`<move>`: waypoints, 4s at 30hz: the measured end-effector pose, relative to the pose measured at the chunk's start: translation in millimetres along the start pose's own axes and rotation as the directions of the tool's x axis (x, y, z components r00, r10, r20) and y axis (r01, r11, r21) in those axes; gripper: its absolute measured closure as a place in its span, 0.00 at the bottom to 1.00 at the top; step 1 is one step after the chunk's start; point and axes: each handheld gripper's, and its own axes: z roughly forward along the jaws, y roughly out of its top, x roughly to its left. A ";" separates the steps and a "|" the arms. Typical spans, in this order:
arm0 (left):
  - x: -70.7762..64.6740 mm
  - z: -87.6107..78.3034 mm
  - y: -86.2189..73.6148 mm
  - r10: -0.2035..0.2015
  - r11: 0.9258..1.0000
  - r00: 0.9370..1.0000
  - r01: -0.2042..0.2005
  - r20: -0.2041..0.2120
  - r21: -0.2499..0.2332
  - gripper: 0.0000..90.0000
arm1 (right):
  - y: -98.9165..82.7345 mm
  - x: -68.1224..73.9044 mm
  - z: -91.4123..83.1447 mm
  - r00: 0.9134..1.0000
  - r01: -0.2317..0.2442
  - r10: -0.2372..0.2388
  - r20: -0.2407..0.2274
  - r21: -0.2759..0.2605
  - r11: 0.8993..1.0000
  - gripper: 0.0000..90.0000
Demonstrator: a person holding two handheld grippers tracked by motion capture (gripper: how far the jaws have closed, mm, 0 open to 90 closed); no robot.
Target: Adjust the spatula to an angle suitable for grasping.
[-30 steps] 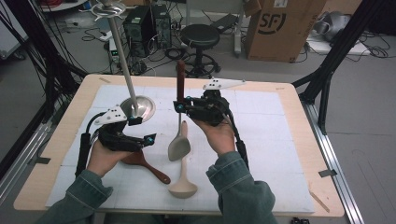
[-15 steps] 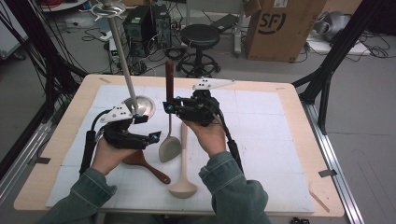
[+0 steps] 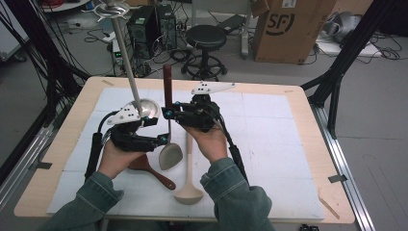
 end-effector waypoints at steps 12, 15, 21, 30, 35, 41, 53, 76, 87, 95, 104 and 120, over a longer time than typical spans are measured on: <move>-2.3 3.3 2.6 0.008 1.000 1.000 -0.008 -0.030 -0.019 0.43 | -0.6 4.1 7.7 1.000 0.005 -0.005 -0.010 0.009 1.000 0.81; -2.6 3.4 2.7 0.009 1.000 0.999 -0.010 -0.034 -0.024 0.48 | -0.6 5.0 9.5 1.000 0.008 -0.008 -0.012 0.010 1.000 0.81; -2.6 3.9 2.6 0.016 1.000 0.999 -0.017 -0.035 -0.026 0.60 | -1.3 7.1 14.2 1.000 0.009 -0.008 -0.012 0.015 1.000 0.81; -2.4 0.0 3.1 0.021 0.998 0.999 -0.022 -0.028 -0.050 0.81 | -2.0 9.8 19.1 1.000 0.014 -0.013 -0.016 0.028 1.000 0.81; -2.3 -3.5 3.9 0.030 0.997 1.000 -0.030 -0.007 -0.065 0.92 | -2.1 8.3 18.5 0.999 0.022 -0.021 -0.024 0.043 0.999 0.80; -2.2 -5.1 3.9 0.030 0.997 0.999 -0.028 0.029 -0.068 0.93 | -0.3 8.9 17.3 0.997 0.043 -0.041 -0.064 0.019 0.999 0.78; 1.3 -7.8 3.3 0.028 0.996 0.998 -0.024 0.051 -0.085 0.93 | 2.6 11.0 14.0 0.995 0.078 -0.079 -0.065 -0.016 0.997 0.80; 16.8 -21.5 4.9 0.018 0.992 0.998 -0.010 0.065 -0.127 0.93 | -0.2 7.4 -6.9 0.996 0.068 -0.069 -0.058 -0.015 0.998 0.66; 34.5 -33.1 5.5 -0.004 0.989 0.997 0.015 0.074 -0.145 0.93 | -18.4 -5.4 -35.1 0.997 0.079 -0.079 0.000 -0.003 0.997 0.54; 41.3 -43.6 11.4 0.011 0.989 0.997 0.001 0.075 -0.148 0.93 | -28.6 -12.0 -53.6 0.996 0.080 -0.081 0.036 0.010 0.997 0.45; 50.1 -52.5 17.6 0.005 0.987 0.998 0.006 0.070 -0.160 0.93 | -42.9 -19.3 -71.2 0.995 0.061 -0.063 0.078 0.028 0.998 0.40; 64.2 -54.1 15.7 -0.014 0.986 0.996 0.028 0.091 -0.163 0.93 | -61.2 -33.8 -103.7 0.986 0.029 -0.036 0.161 0.046 0.999 0.31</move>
